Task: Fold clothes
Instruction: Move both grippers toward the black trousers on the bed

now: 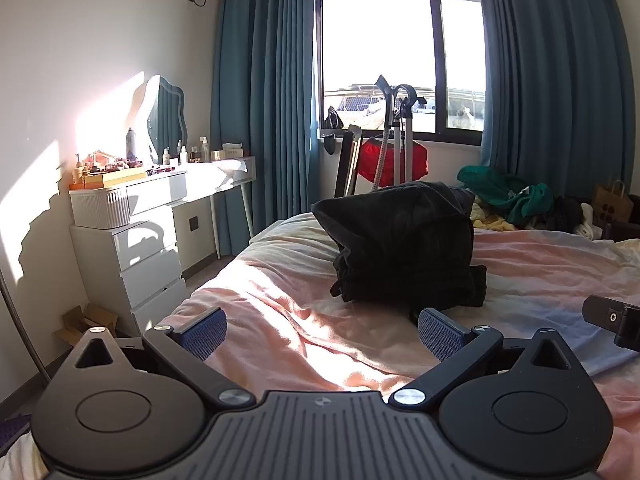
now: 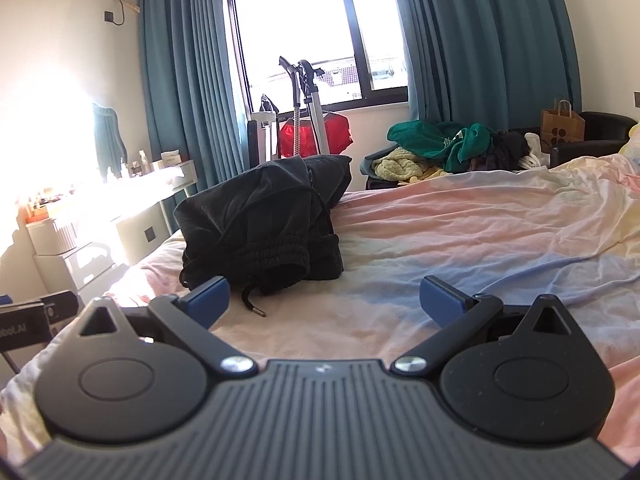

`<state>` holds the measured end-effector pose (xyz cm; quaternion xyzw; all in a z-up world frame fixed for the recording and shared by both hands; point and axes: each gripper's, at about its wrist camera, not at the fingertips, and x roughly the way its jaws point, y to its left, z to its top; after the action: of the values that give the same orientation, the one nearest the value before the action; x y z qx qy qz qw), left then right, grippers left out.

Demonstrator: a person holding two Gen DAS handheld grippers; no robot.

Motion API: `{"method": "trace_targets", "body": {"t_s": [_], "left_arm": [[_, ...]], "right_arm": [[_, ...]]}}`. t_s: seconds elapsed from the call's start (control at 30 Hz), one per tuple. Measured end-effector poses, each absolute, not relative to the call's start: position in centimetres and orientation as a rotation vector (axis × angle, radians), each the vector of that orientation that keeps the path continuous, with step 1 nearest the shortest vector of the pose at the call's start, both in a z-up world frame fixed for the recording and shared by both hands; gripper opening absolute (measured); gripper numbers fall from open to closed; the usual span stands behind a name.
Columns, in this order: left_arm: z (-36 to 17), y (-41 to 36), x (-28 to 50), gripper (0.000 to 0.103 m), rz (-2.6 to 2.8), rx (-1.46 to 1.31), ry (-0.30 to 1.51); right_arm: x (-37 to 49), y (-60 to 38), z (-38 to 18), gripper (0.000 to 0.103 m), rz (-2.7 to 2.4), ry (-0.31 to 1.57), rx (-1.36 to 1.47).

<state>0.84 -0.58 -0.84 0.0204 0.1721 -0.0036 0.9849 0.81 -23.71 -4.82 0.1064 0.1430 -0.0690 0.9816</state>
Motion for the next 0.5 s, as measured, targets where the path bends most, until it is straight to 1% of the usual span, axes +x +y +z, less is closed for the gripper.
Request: {"method": "trace_targets", "body": {"t_s": [0.5], "left_arm": [[-1.34, -1.11, 1.27, 0.103, 0.018, 0.074, 0.349]], "right_arm": [[0.73, -23.88, -4.55, 0.103, -0.138, 0.285, 0.22]]}}
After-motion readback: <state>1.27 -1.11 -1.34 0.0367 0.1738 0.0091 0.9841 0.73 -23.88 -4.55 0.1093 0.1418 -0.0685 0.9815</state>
